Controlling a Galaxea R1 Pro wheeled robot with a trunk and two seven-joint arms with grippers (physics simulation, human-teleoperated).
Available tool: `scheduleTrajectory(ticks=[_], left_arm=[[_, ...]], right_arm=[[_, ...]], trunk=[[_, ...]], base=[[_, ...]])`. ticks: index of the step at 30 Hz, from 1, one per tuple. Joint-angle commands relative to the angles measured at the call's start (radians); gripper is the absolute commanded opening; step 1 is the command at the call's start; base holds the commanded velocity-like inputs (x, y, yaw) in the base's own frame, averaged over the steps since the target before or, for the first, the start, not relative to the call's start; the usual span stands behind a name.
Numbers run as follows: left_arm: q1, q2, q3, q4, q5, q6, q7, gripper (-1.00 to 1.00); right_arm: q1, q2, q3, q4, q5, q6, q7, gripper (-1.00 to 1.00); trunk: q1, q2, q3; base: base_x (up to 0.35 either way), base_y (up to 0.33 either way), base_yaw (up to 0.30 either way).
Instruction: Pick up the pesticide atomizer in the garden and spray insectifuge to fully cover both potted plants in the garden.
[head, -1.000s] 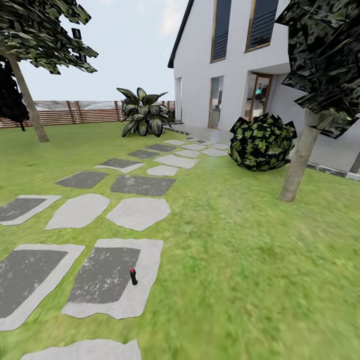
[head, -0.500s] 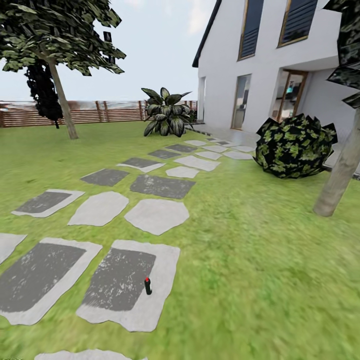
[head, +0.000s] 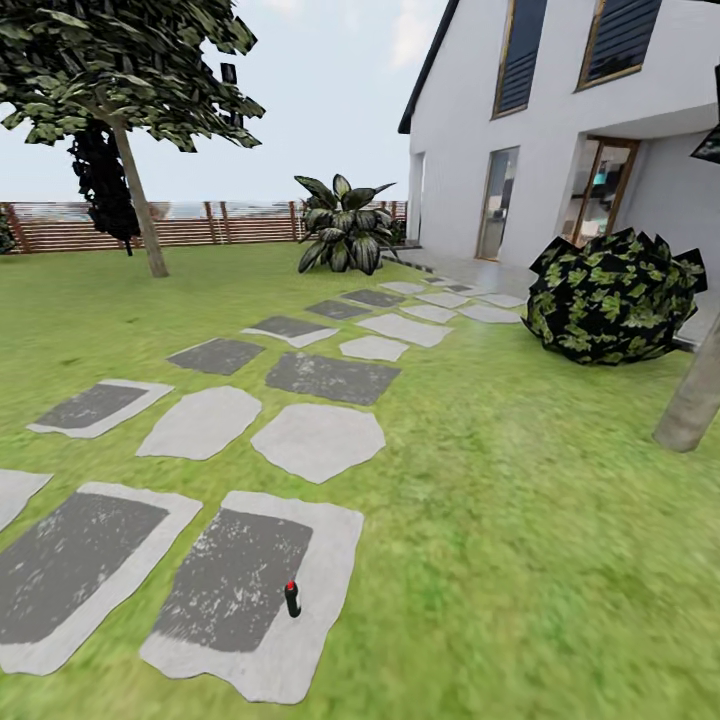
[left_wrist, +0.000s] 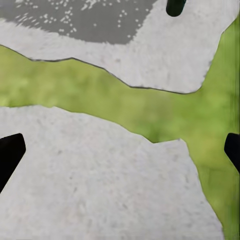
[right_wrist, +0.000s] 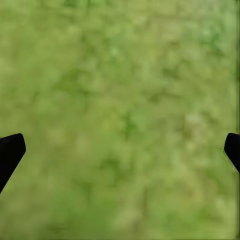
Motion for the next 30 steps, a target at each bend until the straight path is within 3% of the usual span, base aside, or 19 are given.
scheduleTrajectory(ticks=[1,17,30], left_arm=[[-0.001,0.000,0.002,0.001,-0.001,-0.003,0.001,1.00],[-0.001,0.000,0.002,0.001,-0.001,-0.003,0.001,1.00],[-0.001,0.000,0.002,0.000,-0.001,-0.004,0.002,1.00]], right_arm=[[-0.001,0.000,0.000,0.001,0.000,-0.003,0.000,1.00],[-0.001,0.000,0.000,0.001,0.000,-0.003,0.000,1.00],[-0.001,0.000,0.000,0.001,0.000,-0.003,0.000,1.00]], trunk=[[0.000,0.000,-0.001],[0.000,0.000,-0.001],[0.000,0.000,-0.001]], base=[[0.235,-0.141,0.001],[0.235,-0.142,0.166],[0.232,-0.131,0.019]])
